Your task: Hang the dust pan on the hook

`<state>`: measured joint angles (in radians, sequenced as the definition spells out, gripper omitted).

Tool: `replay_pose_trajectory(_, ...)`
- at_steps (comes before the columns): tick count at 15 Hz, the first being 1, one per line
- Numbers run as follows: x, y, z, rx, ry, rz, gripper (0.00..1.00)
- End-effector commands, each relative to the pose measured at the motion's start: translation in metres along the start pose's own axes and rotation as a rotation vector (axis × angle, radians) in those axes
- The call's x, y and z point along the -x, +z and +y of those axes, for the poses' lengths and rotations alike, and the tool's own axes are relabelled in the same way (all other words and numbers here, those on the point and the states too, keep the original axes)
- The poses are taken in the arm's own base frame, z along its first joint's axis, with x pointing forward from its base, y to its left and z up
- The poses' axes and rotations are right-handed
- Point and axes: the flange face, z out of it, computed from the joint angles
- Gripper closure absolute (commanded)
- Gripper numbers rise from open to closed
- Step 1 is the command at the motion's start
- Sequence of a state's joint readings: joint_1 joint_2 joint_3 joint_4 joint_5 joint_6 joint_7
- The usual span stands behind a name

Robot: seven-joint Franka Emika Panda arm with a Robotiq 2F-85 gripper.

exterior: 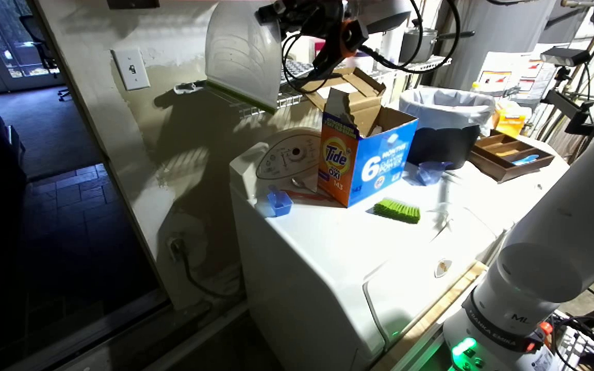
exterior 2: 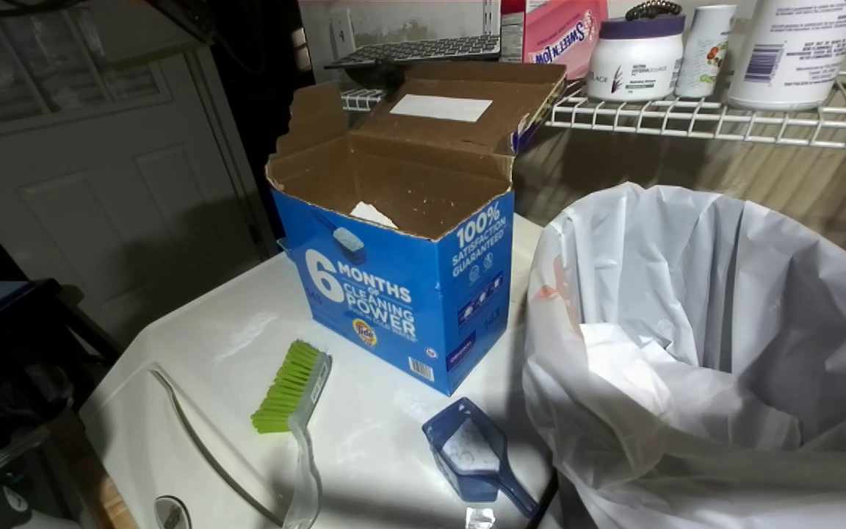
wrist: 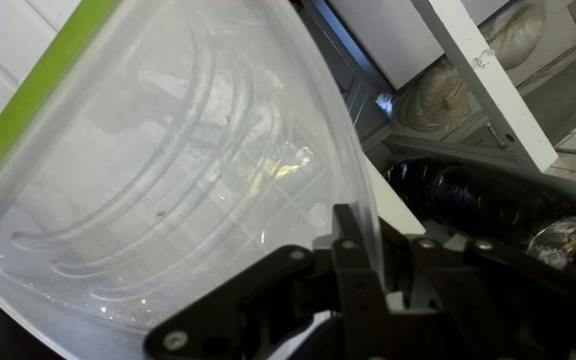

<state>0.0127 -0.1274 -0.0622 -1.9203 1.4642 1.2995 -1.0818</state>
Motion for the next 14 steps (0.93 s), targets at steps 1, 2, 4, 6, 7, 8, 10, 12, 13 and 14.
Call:
replay_pose_trajectory(1, -0.015, 0.004, 0.001, 0.007, 0.070, -0.009, 0.98)
replay_pose_trajectory(2, -0.019, 0.005, 0.002, 0.012, 0.082, -0.003, 0.98)
replay_pose_trajectory(4, -0.027, 0.004, 0.005, 0.029, 0.102, 0.003, 0.98)
replay_pose_trajectory(6, -0.036, 0.002, 0.009, 0.053, 0.127, 0.015, 0.98)
replay_pose_trajectory(7, -0.040, 0.001, 0.012, 0.064, 0.141, 0.025, 0.98)
replay_pose_trajectory(8, -0.044, 0.000, 0.016, 0.077, 0.155, 0.034, 0.98)
replay_pose_trajectory(10, -0.051, -0.001, 0.023, 0.091, 0.176, 0.052, 0.98)
replay_pose_trajectory(12, -0.059, -0.001, 0.031, 0.089, 0.189, 0.069, 0.98)
replay_pose_trajectory(13, -0.063, 0.000, 0.035, 0.090, 0.191, 0.073, 0.98)
replay_pose_trajectory(14, -0.067, 0.000, 0.038, 0.089, 0.197, 0.075, 0.98)
